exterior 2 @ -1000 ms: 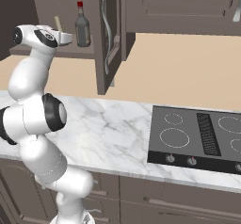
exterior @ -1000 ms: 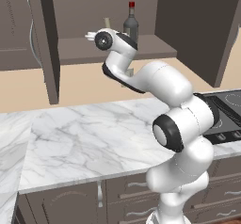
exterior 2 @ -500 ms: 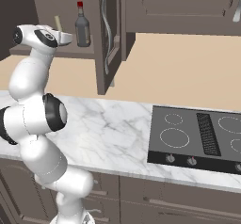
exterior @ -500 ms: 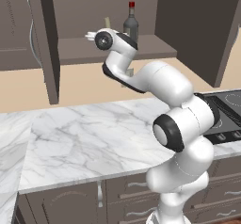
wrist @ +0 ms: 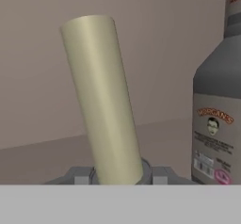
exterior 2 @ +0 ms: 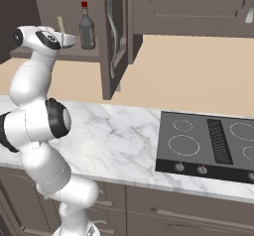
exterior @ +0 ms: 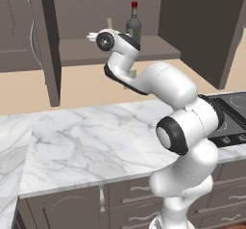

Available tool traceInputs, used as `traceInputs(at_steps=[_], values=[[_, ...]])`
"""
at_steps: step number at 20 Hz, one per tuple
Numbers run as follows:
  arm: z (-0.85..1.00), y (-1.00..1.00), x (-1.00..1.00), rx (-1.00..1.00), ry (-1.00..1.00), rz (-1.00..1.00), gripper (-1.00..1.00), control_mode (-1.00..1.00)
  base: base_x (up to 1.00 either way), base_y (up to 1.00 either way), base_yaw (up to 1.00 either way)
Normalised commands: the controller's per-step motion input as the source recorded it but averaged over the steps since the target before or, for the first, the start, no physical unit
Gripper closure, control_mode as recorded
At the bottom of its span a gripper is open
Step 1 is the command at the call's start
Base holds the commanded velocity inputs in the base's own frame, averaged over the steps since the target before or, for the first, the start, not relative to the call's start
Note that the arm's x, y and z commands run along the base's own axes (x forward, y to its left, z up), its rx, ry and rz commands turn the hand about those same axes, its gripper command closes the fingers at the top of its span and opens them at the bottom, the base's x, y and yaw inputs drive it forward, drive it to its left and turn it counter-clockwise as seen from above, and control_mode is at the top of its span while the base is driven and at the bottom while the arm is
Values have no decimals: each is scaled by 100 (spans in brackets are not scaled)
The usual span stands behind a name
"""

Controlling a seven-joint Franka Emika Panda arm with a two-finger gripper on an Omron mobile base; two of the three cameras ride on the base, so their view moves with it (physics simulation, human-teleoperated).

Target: Get the candle and the liquor from the cabinet and move them to the dining counter.

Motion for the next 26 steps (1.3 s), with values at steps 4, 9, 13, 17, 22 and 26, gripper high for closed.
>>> traceInputs(at_steps=[4,9,13,17,22,26], values=[[0,4,-3,0,0,0,100,-100,0,0,0],[0,0,-26,1,0,0,100,-100,0,0,0],[1,0,-44,0,0,0,100,-100,0,0,0],[10,0,-70,0,0,0,100,-100,0,0,0],[21,0,-85,0,0,0,100,-100,0,0,0],[9,-3,-91,0,0,3,100,-100,0,0,0]])
